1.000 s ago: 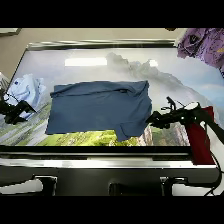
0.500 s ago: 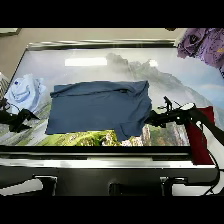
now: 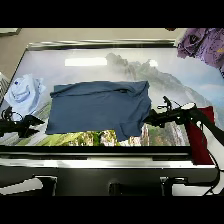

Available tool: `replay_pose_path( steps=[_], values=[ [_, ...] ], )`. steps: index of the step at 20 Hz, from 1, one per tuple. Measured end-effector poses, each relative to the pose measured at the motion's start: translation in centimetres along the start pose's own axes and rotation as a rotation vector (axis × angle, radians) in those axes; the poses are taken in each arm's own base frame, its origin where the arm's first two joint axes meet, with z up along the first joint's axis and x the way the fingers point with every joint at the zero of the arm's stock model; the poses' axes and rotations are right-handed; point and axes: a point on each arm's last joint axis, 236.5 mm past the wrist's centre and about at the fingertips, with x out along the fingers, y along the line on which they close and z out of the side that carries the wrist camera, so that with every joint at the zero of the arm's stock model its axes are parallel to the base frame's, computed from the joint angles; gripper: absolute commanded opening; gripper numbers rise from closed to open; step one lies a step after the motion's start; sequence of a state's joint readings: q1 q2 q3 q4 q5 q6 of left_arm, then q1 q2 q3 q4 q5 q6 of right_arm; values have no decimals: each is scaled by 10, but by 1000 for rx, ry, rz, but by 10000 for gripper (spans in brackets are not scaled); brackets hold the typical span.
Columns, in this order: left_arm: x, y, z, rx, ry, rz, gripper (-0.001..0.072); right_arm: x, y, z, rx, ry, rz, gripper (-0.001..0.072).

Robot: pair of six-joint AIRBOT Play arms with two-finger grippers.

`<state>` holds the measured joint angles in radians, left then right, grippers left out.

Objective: Fold the clothes and pants, and hang the long-sleeved shirts on hangers.

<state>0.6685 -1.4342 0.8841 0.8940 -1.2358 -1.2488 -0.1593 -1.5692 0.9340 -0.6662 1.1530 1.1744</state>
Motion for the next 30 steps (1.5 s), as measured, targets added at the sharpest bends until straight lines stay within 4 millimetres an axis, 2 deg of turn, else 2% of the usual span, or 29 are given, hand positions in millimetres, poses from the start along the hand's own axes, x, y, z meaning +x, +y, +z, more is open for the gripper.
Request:
replay_pose_path(
  steps=[6,7,9,10,11,15,17,19,21,22,24,25,27,29,30],
  values=[
    [24,-7,-15,10,94,-22,662,0,3,-3,3,13,13,31],
    [27,-8,-18,13,106,-24,528,0,3,-3,3,13,14,31],
    [32,-5,-20,26,121,-4,160,-1,4,-4,2,17,16,30],
    [33,-6,-21,29,126,-5,66,-1,5,-4,-1,16,17,30],
    [34,-9,-24,29,136,-16,16,-3,7,-4,-5,12,17,30],
    [33,-25,-29,44,162,-76,12,-14,18,1,-41,-33,15,28],
    [30,-40,-24,63,147,-110,11,-24,27,8,-76,-71,11,27],
    [20,-63,-11,114,114,-134,11,-40,44,21,-141,-121,2,27],
    [2,-96,13,190,47,-142,11,-63,70,42,-247,-186,-31,27],
    [-12,-121,28,248,0,-149,11,-76,85,54,-303,-222,-56,28],
    [-49,-174,56,370,-115,-151,11,-114,130,82,-446,-327,-118,28],
    [-73,-203,69,447,-186,-134,11,-136,155,92,-510,-387,-143,28],
    [-125,-254,81,580,-332,-92,11,-188,209,104,-639,-523,-189,28],
    [-189,-301,82,683,-517,-38,11,-248,263,98,-745,-674,-220,28],
    [-218,-317,76,712,-604,-17,11,-279,286,87,-788,-750,-234,28]
  ],
)
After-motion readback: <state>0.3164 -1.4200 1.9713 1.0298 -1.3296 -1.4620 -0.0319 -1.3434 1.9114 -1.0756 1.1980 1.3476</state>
